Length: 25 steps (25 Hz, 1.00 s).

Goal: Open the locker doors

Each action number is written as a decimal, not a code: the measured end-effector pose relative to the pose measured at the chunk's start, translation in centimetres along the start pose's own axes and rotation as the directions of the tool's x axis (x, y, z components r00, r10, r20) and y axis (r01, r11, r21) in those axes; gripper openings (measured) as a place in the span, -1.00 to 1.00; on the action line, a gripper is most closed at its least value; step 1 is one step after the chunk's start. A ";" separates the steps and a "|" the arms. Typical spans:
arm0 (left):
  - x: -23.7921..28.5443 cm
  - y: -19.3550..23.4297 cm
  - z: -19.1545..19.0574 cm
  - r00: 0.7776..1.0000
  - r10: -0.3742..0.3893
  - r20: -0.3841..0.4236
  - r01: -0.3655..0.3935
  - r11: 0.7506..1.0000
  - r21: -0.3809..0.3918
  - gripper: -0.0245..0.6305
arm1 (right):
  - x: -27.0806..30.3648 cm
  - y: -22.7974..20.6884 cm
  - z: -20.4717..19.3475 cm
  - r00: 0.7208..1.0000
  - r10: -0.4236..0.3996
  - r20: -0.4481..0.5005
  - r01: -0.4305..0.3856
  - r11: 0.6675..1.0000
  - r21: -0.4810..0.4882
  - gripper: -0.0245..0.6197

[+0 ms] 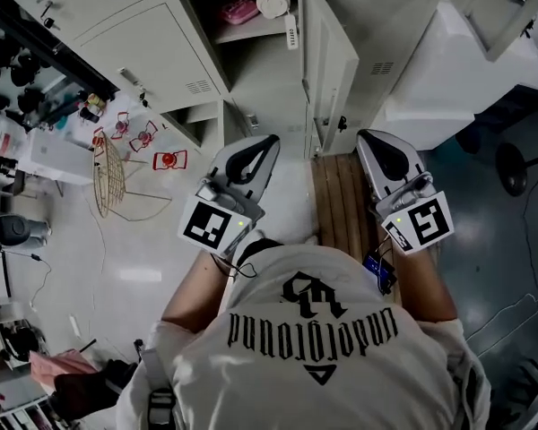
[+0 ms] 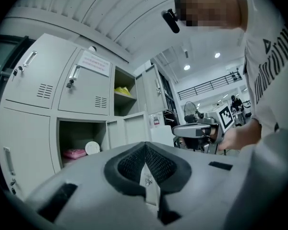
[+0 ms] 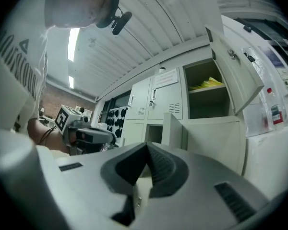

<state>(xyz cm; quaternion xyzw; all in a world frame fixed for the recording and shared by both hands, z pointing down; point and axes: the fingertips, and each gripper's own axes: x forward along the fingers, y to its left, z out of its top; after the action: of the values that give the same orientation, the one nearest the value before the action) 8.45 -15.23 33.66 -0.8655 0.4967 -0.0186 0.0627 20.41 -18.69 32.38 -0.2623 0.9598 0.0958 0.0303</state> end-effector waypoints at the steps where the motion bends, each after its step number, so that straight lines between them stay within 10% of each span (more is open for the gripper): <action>1: -0.6 0.3 0.0 1.000 0.006 0.007 -0.006 1.000 0.004 -0.90 | 0.0 0.5 -0.1 1.000 0.004 0.001 -0.004 1.000 0.000 -0.91; 25: -28.3 4.9 -0.5 0.999 -0.038 -0.004 0.039 0.998 0.046 -0.91 | 1.3 25.4 1.5 0.997 -0.075 -0.032 0.075 0.997 -0.005 -0.91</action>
<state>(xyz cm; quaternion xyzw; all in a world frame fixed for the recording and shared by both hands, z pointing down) -10.14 6.71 34.41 -0.8732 0.4794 -0.0326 0.0817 6.34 2.43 35.06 -0.2996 0.9494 0.0920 0.0181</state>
